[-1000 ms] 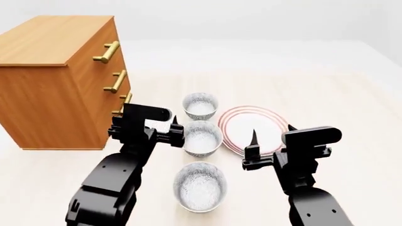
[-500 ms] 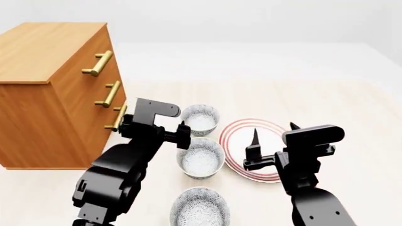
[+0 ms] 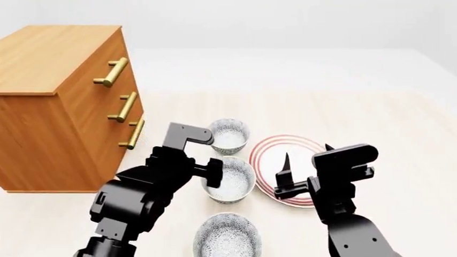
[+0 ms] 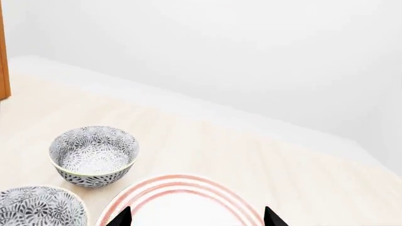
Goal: Stack the bowl in the middle on the bowl at the back.
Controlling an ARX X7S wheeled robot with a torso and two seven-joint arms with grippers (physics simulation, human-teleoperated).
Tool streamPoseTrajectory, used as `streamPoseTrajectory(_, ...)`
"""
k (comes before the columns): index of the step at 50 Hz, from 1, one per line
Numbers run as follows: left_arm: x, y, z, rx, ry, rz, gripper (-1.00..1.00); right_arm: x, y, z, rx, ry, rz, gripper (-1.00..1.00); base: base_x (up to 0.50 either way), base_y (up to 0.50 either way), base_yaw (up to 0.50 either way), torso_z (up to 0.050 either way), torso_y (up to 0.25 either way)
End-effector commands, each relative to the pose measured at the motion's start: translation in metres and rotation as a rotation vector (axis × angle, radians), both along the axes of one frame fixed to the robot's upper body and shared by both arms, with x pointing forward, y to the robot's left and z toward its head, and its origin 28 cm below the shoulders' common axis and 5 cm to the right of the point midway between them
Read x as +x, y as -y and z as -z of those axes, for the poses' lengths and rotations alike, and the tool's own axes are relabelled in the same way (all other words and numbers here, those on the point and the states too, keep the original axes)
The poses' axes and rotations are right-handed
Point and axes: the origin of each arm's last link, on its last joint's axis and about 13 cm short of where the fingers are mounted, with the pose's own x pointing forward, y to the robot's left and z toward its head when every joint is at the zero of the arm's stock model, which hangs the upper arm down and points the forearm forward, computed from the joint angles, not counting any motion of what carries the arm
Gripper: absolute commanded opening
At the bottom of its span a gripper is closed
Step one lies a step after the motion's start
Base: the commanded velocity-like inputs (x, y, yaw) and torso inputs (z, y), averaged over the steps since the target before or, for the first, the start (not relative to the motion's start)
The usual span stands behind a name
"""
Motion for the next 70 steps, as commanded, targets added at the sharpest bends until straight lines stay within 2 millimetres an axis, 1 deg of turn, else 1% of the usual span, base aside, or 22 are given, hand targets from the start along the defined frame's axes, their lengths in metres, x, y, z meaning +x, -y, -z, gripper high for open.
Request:
streamPoseTrajectory(1, 0.003, 0.003, 0.010, 0.011, -0.064, 0.003, 1.00, -0.003, 0.002, 0.002, -0.007, -0.007, -0.001, 1.00, 0.00, 0.00, 0.00, 0.000, 0.000)
streamPoseTrajectory(8, 0.003, 0.005, 0.018, 0.024, -0.080, 0.003, 1.00, -0.008, 0.005, 0.003, -0.001, -0.008, -0.006, 1.00, 0.00, 0.00, 0.00, 0.000, 0.000)
streamPoseTrajectory(22, 0.008, 0.006, 0.024, -0.001, -0.130, -0.007, 1.00, -0.012, 0.010, 0.003, 0.009, -0.003, 0.008, 1.00, 0.00, 0.00, 0.00, 0.000, 0.001)
streamPoseTrajectory(37, 0.009, 0.010, 0.034, 0.003, -0.167, -0.006, 1.00, -0.004, 0.012, 0.006, 0.018, -0.006, 0.013, 1.00, 0.00, 0.00, 0.00, 0.000, 0.000)
streamPoseTrajectory(56, 0.019, 0.011, 0.049, 0.017, -0.209, -0.030, 1.00, 0.009, 0.016, 0.014, 0.027, -0.012, 0.019, 1.00, 0.00, 0.00, 0.00, 0.000, 0.000)
streamPoseTrajectory(61, 0.020, 0.011, 0.052, 0.020, -0.218, -0.029, 1.00, 0.004, 0.009, 0.016, 0.027, -0.014, 0.020, 1.00, 0.00, 0.00, 0.00, 0.000, 0.000)
streamPoseTrajectory(62, 0.020, 0.011, 0.052, 0.019, -0.220, -0.028, -1.00, 0.003, 0.008, 0.016, 0.027, -0.014, 0.020, 1.00, 0.00, 0.00, 0.00, 0.000, 0.000)
streamPoseTrajectory(70, 0.019, 0.012, 0.054, 0.016, -0.222, -0.012, -1.00, 0.000, 0.007, 0.018, 0.031, -0.017, 0.018, 1.00, 0.00, 0.00, 0.00, 0.000, 0.000)
